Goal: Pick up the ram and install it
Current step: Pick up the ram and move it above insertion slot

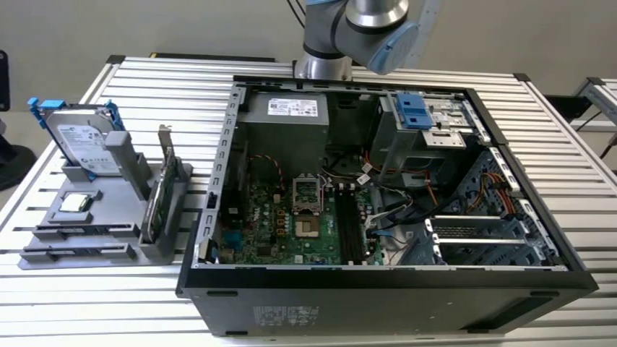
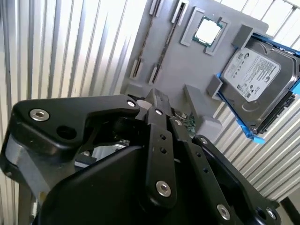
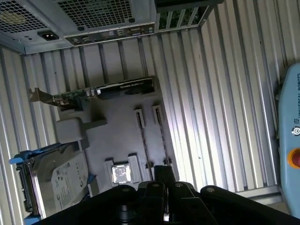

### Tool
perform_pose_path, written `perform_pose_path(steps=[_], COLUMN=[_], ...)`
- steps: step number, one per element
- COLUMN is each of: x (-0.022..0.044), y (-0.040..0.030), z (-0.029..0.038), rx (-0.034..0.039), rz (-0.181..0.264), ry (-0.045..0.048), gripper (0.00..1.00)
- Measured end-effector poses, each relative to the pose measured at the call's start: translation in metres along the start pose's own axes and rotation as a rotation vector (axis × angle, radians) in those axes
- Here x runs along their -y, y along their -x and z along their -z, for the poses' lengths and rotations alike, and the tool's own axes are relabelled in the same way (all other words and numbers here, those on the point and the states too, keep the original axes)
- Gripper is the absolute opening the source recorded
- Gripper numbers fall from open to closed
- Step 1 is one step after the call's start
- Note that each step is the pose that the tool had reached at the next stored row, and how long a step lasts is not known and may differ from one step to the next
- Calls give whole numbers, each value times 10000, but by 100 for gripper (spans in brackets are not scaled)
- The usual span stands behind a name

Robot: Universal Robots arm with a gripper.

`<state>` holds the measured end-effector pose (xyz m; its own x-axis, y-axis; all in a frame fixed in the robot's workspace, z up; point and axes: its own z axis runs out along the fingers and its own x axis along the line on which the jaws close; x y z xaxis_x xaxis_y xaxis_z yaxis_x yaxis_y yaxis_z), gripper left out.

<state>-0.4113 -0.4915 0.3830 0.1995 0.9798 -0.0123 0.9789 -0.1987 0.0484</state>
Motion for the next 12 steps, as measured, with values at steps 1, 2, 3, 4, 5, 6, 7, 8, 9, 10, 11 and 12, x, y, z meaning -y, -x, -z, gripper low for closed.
perform_pose_path(steps=[1, 2, 3, 4, 5, 6, 7, 8, 9, 10, 11, 12], x=[1, 2, 2, 3, 4, 5, 6, 6, 7, 8, 9, 9], y=[0, 0, 0, 1, 1, 1, 1, 1, 1, 2, 2, 2], z=[0, 0, 1, 0, 1, 1, 1, 1, 1, 1, 0, 1], rx=[6, 11, 17, 21, 27, 32, 36, 41, 46, 51, 55, 61], rz=[-118, -226, -331, -433, -534, -639, -733, -833, -931, -1030, -1135, -1232], ry=[-2, -3, -5, -6, -7, -9, -10, -11, -12, -13, -14, -15], gripper=[0, 0, 0, 0, 0, 0, 0, 0, 0, 0, 0, 0])
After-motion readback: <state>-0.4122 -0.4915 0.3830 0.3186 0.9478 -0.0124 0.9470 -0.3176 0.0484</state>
